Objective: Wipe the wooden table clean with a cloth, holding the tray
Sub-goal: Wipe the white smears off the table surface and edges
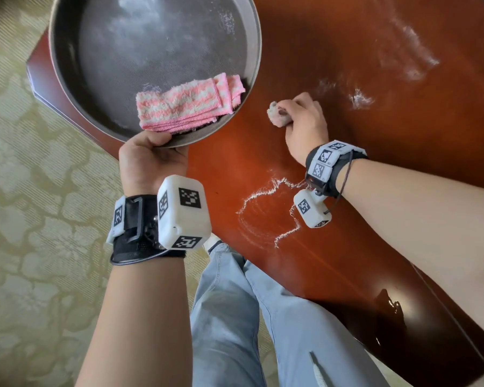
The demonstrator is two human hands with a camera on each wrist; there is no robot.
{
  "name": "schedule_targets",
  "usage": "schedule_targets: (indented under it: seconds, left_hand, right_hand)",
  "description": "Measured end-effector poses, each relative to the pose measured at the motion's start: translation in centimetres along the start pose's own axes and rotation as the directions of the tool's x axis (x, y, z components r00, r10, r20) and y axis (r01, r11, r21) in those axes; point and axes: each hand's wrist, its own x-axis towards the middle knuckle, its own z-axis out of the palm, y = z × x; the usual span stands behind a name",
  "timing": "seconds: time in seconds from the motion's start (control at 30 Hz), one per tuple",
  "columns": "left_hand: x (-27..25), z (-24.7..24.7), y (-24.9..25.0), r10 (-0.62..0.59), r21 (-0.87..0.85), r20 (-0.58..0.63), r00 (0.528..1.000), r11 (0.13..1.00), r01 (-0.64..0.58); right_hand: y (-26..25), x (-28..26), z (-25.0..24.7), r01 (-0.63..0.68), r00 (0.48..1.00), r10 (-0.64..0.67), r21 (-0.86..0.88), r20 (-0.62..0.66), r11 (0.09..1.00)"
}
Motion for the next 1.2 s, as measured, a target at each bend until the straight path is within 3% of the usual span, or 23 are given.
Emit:
schedule_targets:
  seconds: [0.13,0.27,0.4,0.47,0.57,0.63,0.7,0.87,1.0,1.2]
  left_hand:
    - [0.0,0.2,0.2,0.001,-0.008,-0.013,1.0,1.0,-0.001]
    - [-0.5,0.6,0.3,-0.016,0.01,0.023,1.0,1.0,0.016]
    - [-0.8,0.5,0.3,-0.008,0.011,0.045,0.999,1.0,0.008]
    - [-1.0,0.3,0.4,-0.011,0.011,0.035,0.999,1.0,0.011]
    - [-1.2,-0.5,0.9,-0.007,0.008,0.021,1.0,1.0,0.007]
    - [-1.4,-1.3,1.4,-0.005,0.006,0.013,1.0,1.0,0.005]
    - [-1.5,-1.7,2.0,-0.002,-0.003,0.01,1.0,1.0,0.002]
    - [-1.6,-3.0,3.3,0.015,0.005,-0.001,1.0,1.0,-0.015]
    - [-1.6,-3.9,3.8,0.012,0.02,-0.007,1.0,1.0,-0.011]
    - [-2.4,-4.3,3.7,-0.019,0.04,0.034,0.999,0.999,0.017]
  right_hand:
    - [-1.1,-2.3,0.4,0.154,0.979,-0.16,0.058,0.123,0.986]
    - [-0.3,-4.8,0.9,0.183,0.921,-0.19,0.052,0.339,0.982]
    - [0.1,-5.8,0.3,0.325,0.839,-0.298,0.02,0.456,0.946]
    - [0.2,-5.1,0.0,0.301,0.853,-0.282,0.027,0.439,0.953]
    - [0.3,-1.9,-0.4,0.156,0.971,-0.164,0.062,0.172,0.986]
    - [-0.4,-0.2,-1.4,0.072,0.996,-0.074,0.049,0.043,0.996]
    - [-0.9,1.2,-1.7,0.136,0.991,-0.136,0.008,-0.011,0.991]
    - [-2.5,2.5,-0.3,0.037,0.999,-0.037,-0.052,-0.007,0.998]
    - [-2.9,1.7,0.7,0.131,0.99,-0.127,-0.068,0.059,0.989]
    - [-4.2,-1.1,1.1,0.105,0.961,-0.1,-0.004,0.259,0.994]
